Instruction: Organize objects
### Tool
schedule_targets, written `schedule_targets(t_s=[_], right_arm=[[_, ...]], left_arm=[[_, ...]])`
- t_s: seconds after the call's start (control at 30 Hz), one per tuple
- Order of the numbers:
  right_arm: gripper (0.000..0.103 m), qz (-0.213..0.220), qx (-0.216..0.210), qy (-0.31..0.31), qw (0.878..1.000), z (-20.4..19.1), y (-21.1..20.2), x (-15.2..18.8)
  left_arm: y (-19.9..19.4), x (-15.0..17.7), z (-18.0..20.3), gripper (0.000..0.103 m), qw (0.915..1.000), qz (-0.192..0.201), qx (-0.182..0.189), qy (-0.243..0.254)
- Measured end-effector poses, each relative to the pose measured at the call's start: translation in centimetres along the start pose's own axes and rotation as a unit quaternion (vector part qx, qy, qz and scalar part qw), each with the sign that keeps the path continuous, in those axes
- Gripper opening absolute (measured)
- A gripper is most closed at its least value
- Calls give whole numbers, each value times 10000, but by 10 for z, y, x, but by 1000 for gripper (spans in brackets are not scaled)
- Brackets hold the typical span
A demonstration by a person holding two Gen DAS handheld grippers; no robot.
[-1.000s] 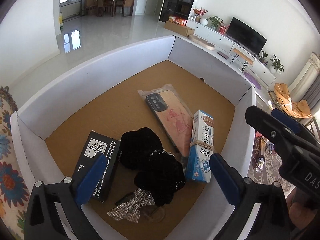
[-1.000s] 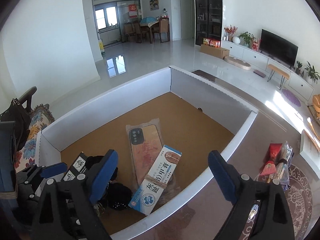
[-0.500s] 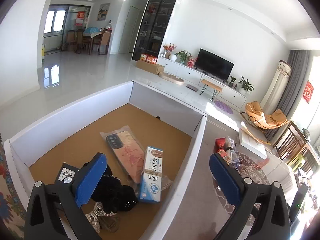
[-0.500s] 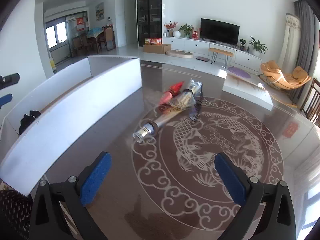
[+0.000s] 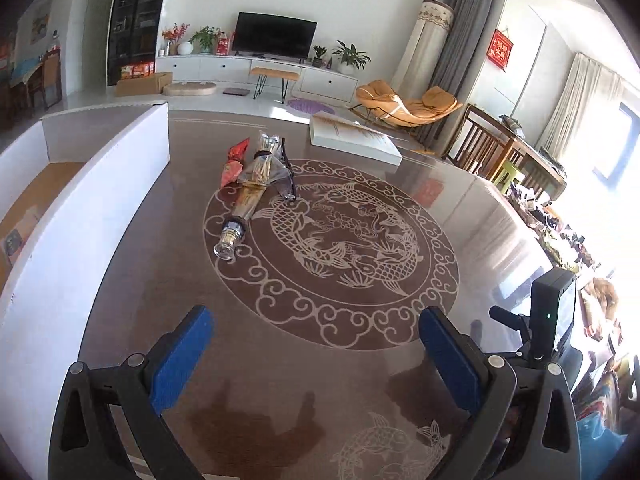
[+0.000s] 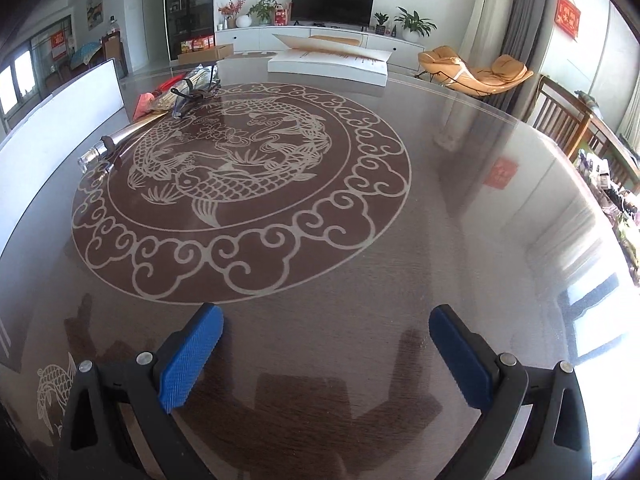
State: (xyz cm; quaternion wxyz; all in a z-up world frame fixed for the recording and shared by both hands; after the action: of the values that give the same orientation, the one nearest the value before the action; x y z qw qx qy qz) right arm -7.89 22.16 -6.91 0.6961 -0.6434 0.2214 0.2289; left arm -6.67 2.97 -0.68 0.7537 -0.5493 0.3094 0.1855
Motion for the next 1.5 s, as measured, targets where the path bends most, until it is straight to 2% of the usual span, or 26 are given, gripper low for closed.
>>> schedule_targets(t_s=[0.17,0.37,0.7,1.17,1.33,1.5], right_arm=[[103,-8,-66,13,10000,-1,1,1],[103,-136,-321,238,9991,0,6,2],[103,-137,-320,236,9991,-1,6,2],[103,-136,-320,237,9991,-1,6,2],[103,-136,-320,237,9991,-1,6,2],[103,-136,-320,237,9991,-1,6,2]], left_arm=[[30,23,-1,103,9982,-429,-383,163],[51,38,-21,103,9952,-750,-633,-55],[57,45,-44,103,9922,-814,-881,-350],[61,49,-51,103,9891,-892,-1137,-279],[63,52,-52,103,9866,-976,-1304,-84],[59,54,-55,103,9859,-1049,-1303,-55]])
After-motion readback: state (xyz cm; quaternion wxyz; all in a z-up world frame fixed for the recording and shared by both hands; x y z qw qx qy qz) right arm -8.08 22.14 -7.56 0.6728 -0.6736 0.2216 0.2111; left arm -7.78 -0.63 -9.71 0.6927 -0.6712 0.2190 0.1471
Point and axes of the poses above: each gripper's, at about its wrist camera, not at the fingertips, and y roughly the way its jaws point, z to its right, x to its underside, the point moved 6 cm from there along y, roughly the way its jaws point, and after that the axes turned 2 degrees about y, right-handed, at the moved point
